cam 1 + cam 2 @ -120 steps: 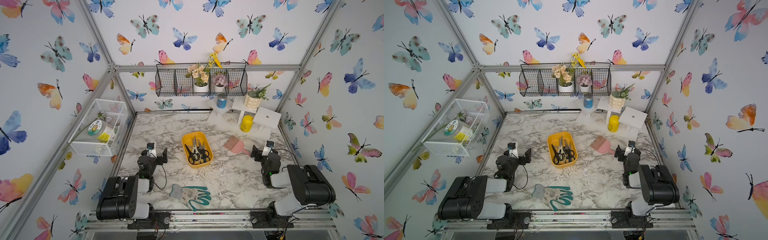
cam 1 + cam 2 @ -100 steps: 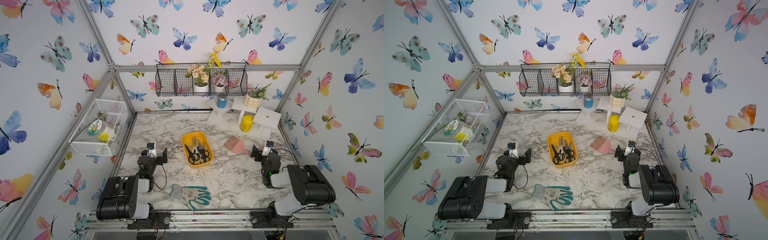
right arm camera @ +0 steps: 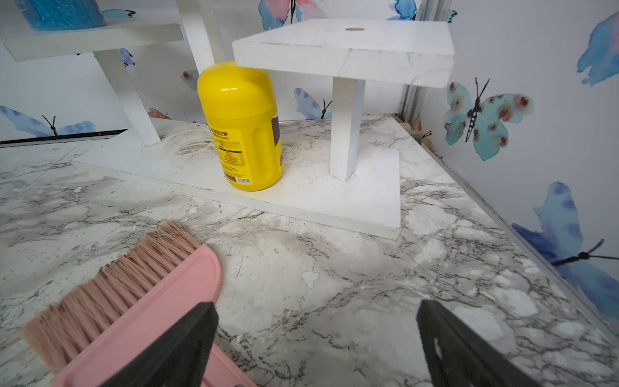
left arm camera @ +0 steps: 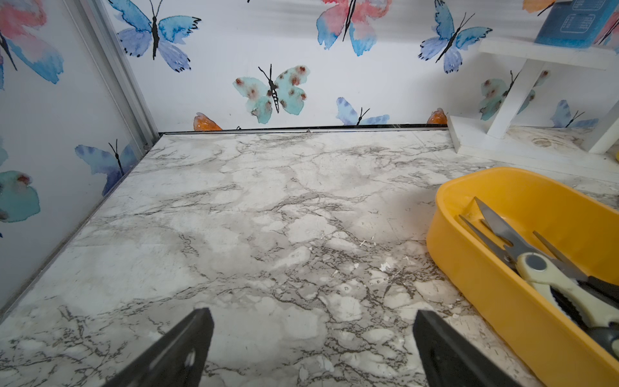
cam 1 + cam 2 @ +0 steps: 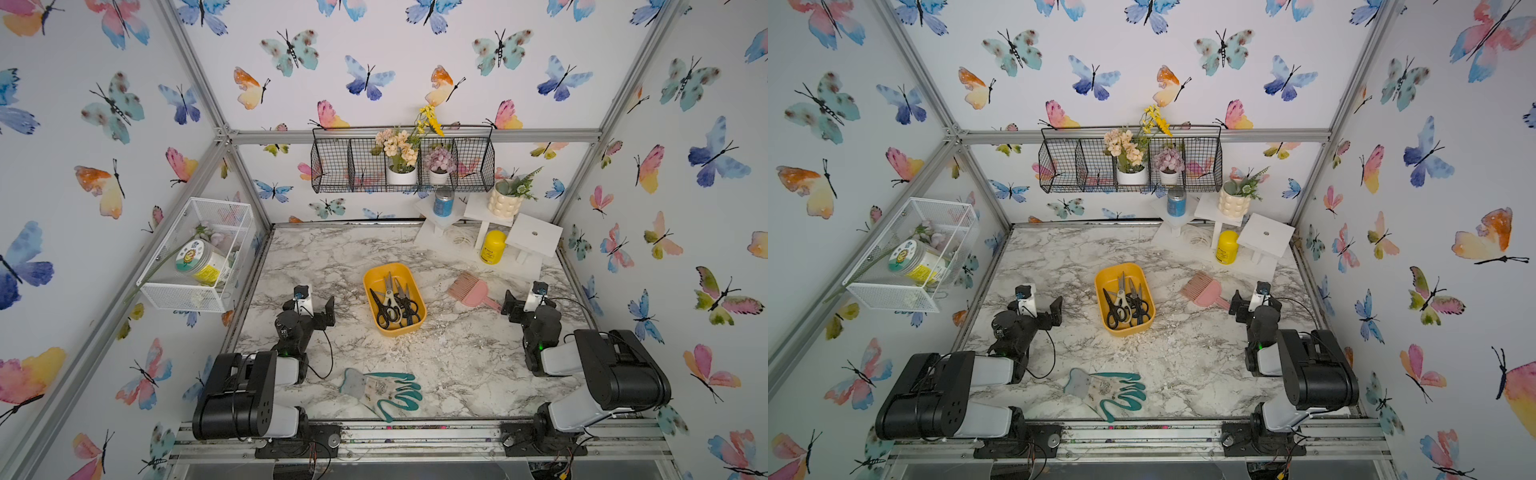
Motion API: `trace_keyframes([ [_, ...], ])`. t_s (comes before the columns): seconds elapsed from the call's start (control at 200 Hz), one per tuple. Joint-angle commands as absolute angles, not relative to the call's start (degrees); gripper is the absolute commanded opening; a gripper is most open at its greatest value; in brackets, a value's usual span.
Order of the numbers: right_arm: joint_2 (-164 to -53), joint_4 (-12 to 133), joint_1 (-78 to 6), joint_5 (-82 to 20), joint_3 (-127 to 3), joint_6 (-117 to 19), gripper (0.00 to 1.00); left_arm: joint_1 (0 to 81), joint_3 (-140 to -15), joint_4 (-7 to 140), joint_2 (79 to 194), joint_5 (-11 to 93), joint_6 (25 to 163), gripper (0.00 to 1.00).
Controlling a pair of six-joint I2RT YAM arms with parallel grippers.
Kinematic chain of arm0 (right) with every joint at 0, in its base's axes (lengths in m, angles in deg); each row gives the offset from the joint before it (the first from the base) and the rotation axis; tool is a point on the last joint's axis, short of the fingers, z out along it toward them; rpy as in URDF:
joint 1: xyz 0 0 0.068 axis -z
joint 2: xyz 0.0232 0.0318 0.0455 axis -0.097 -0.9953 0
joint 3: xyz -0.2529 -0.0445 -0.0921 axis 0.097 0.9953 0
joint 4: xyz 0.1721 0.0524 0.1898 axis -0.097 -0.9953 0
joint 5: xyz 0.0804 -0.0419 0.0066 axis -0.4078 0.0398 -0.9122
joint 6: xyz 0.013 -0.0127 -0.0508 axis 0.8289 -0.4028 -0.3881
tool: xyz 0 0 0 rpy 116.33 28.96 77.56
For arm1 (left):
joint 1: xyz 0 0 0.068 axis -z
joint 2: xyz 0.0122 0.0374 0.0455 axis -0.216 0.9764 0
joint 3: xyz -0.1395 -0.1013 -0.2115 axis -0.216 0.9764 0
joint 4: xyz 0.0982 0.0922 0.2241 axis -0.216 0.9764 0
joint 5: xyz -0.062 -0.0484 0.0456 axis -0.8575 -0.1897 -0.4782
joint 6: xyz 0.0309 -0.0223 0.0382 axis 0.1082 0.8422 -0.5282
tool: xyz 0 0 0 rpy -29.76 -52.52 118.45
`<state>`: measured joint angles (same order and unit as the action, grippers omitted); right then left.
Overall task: Take the scissors out of the storage box
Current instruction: Pick up the scissors from the storage box.
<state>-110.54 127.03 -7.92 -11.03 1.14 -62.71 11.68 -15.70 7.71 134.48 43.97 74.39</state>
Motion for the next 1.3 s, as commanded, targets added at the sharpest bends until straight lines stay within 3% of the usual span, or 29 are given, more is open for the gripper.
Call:
trace_keyframes([
  [0.0, -110.2, 127.8, -8.2, -12.0, 0.6, -63.2, 0.99, 11.3, -15.4, 6.8, 133.5, 42.0, 74.2, 0.99],
  [0.26, -110.1, 125.7, -8.2, -13.0, -0.4, -63.7, 0.99, 11.4, -16.0, 7.3, 133.3, 43.2, 74.8, 0.99],
  [0.395, -110.0, 128.3, -8.2, -12.0, -0.6, -64.0, 0.99, 10.9, -25.0, 23.3, 130.8, 47.7, 77.3, 0.99],
  [0.481, -104.2, 106.1, -8.2, -11.1, -9.3, -63.3, 0.99, 10.8, -33.4, 40.8, 129.4, 48.5, 76.7, 0.99],
  [0.721, -97.5, 90.3, -10.1, -6.0, -21.9, -64.9, 0.99, 17.9, -48.3, 61.2, 122.9, 57.7, 75.7, 0.99],
  [0.796, -96.8, 84.9, -11.7, -5.0, -25.4, -65.5, 0.99, 19.4, -52.3, 65.2, 121.7, 53.2, 74.3, 0.99],
  [0.846, -96.7, 81.2, -12.6, -6.3, -27.3, -65.5, 0.99, 18.8, -53.9, 66.1, 122.0, 52.5, 80.7, 0.99],
  [0.916, -97.2, 76.9, -15.6, -7.4, -29.4, -65.9, 0.99, 14.8, -54.1, 64.4, 124.3, 40.9, 83.0, 1.0],
  [0.961, -97.8, 74.6, -18.5, -7.9, -30.5, -66.7, 0.99, 13.2, -54.4, 62.8, 126.5, 31.8, 82.4, 0.88],
  [0.996, -98.4, 73.0, -21.3, -7.0, -31.3, -67.0, 0.99, 13.7, -55.7, 64.4, 128.3, 31.1, 82.7, 0.82],
  [1.156, -101.4, 68.4, -32.4, -5.5, -33.8, -63.7, 0.99, 23.6, -60.9, 74.5, 132.2, 44.6, 83.4, 0.78],
  [1.296, -105.1, 66.7, -38.1, -6.9, -36.1, -59.6, 0.97, 29.6, -61.8, 78.6, 134.6, 47.8, 94.0, 0.71],
])
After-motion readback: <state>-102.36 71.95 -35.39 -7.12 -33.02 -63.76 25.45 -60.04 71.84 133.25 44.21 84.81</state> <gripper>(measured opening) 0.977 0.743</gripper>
